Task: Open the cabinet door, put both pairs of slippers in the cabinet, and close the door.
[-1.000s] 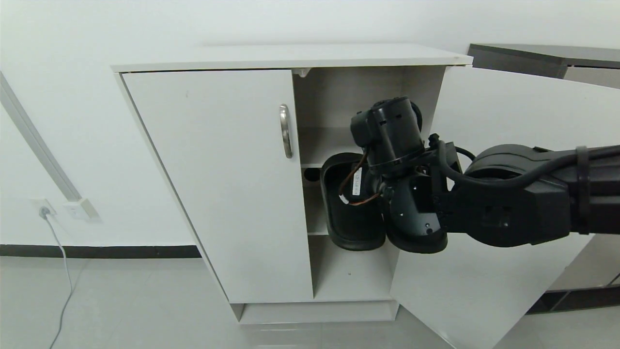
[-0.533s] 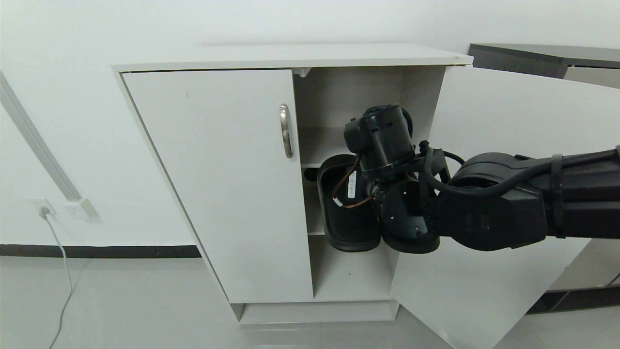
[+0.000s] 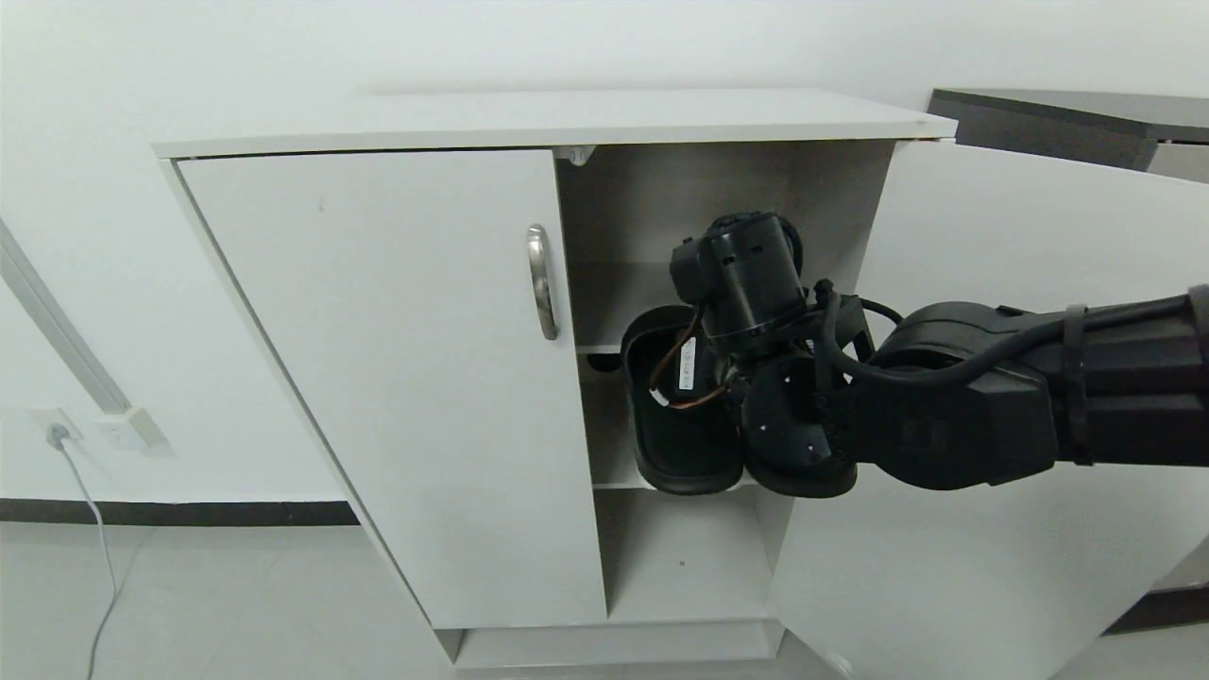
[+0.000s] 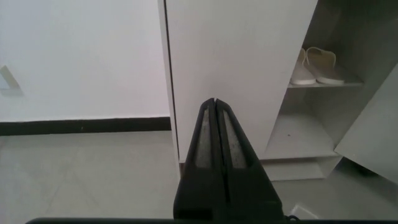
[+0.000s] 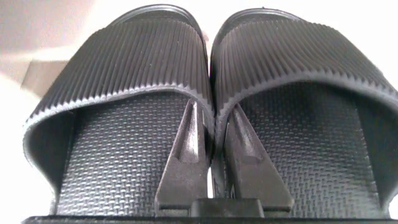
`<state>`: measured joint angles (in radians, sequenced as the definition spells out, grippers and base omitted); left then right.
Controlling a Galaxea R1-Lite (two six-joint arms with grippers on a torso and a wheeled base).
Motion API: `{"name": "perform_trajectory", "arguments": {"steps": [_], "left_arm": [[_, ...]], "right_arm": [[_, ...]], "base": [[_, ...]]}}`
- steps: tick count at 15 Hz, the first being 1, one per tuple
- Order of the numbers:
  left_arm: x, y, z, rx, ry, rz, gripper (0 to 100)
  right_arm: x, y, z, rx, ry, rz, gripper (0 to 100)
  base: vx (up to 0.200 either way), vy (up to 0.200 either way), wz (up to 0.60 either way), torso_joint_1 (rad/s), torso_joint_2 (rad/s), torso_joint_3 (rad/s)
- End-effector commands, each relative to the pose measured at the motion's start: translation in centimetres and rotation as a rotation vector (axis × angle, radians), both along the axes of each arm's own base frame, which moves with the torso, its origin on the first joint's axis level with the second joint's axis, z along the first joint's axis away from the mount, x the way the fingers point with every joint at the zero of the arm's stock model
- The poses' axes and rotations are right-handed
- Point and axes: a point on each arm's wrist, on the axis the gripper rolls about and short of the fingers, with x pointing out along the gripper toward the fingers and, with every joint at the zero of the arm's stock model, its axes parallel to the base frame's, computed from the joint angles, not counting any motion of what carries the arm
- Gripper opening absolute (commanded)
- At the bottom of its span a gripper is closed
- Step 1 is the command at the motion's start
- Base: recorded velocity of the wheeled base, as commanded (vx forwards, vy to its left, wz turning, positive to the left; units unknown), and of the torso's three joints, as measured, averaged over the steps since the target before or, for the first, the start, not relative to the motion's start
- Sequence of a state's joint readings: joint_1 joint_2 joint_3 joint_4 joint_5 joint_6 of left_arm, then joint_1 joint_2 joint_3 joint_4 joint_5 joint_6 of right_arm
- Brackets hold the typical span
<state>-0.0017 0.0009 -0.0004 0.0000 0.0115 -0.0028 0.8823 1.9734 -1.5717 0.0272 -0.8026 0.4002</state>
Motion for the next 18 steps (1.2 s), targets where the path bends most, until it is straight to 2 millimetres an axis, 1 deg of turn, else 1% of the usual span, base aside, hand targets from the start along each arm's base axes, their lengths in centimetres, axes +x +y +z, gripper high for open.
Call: {"name": "perform_trajectory", "arguments": {"steps": [1,5,7,11,13,16,18], "left_arm": [[0.0,0.0,0.0,0.000,0.000,0.001,0],[0.0,0.0,0.0,-0.002,0.001,0.001,0],[0.0,0.0,0.0,-0.002,0.000,0.002,0],[0.0,0.0,0.0,-0.002,0.001,0.002,0],[0.0,0.0,0.0,-0.003,0.001,0.004,0],[0.0,0.0,0.0,-0.003,0.001,0.002,0],[0.0,0.0,0.0,-0.003,0.000,0.002,0]], "right_arm": [[0.0,0.0,-0.1,-0.004,0.003,0.000,0],[0.1,0.1,-0.4,-0.006,0.005,0.000,0],[0.4,0.3,-0.6,-0.009,0.001,-0.001,0],[3.0,0.5,-1.7,-0.056,-0.062,-0.004,0],[4.4,0.2,-1.8,-0.059,-0.082,0.017,0],[6.2,0.1,-1.2,-0.035,-0.099,0.014,0],[6.5,0.3,-0.2,-0.032,-0.092,0.031,0]], "base": [[0.200,0.000,0.00,0.002,-0.01,0.002],[0.200,0.000,0.00,0.001,0.01,0.005],[0.000,0.000,0.00,0.000,0.00,0.000],[0.000,0.000,0.00,0.000,0.00,0.000],[0.000,0.000,0.00,0.000,0.00,0.000],[0.000,0.000,0.00,0.000,0.00,0.000],[0.000,0.000,0.00,0.000,0.00,0.000]]}}
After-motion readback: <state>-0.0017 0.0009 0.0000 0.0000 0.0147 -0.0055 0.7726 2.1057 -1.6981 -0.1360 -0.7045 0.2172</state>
